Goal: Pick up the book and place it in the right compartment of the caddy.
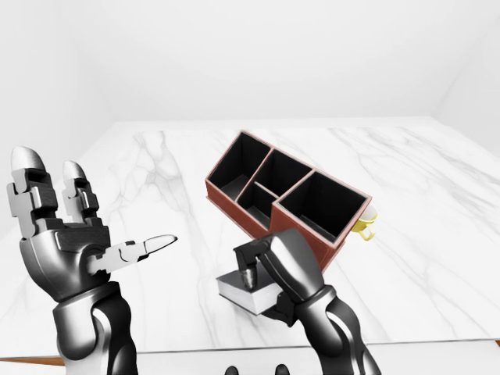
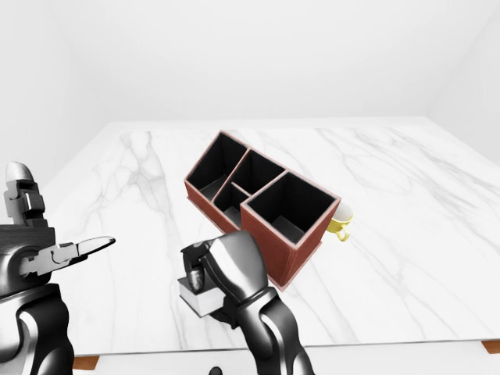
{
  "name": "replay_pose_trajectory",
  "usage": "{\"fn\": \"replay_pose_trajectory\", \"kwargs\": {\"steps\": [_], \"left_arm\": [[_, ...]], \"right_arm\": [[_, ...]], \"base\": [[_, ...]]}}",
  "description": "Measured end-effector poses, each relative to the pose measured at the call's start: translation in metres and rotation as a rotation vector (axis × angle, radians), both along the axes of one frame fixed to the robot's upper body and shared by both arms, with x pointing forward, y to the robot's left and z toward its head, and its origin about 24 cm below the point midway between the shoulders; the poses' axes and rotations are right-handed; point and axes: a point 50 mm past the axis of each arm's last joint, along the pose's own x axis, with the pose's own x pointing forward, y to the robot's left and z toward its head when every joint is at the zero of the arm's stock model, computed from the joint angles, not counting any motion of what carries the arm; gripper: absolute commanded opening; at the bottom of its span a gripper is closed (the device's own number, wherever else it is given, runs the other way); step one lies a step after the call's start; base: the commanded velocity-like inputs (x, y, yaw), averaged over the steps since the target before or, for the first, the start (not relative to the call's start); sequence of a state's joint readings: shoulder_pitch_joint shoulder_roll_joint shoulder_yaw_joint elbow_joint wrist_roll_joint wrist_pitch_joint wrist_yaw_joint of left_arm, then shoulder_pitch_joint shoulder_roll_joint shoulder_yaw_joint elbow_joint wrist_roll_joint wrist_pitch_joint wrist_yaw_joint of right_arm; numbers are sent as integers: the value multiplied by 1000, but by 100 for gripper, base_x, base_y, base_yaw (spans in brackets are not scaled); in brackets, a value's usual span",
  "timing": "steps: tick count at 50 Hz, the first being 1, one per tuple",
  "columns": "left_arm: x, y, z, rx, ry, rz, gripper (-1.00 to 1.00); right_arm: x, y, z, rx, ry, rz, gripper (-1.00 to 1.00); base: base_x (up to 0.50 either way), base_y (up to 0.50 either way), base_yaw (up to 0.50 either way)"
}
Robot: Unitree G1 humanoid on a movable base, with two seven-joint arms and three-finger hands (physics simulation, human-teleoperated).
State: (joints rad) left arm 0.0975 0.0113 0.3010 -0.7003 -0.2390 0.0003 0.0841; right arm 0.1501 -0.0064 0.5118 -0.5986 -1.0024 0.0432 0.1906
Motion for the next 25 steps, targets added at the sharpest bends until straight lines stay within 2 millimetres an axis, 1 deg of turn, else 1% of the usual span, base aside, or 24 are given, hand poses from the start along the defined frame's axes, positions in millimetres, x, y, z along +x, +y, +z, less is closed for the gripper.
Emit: {"fn": "replay_pose_trajectory", "kwargs": {"steps": [11,25], "left_arm": [[0,0,0,0,1,-1,100],[0,0,-1,1,2,-2,100]], "right_arm": [[-4,3,17,28,-32,18,-100],[4,7,36,65,-86,40,-100]], "base": [[0,0,0],[0,0,0]]}}
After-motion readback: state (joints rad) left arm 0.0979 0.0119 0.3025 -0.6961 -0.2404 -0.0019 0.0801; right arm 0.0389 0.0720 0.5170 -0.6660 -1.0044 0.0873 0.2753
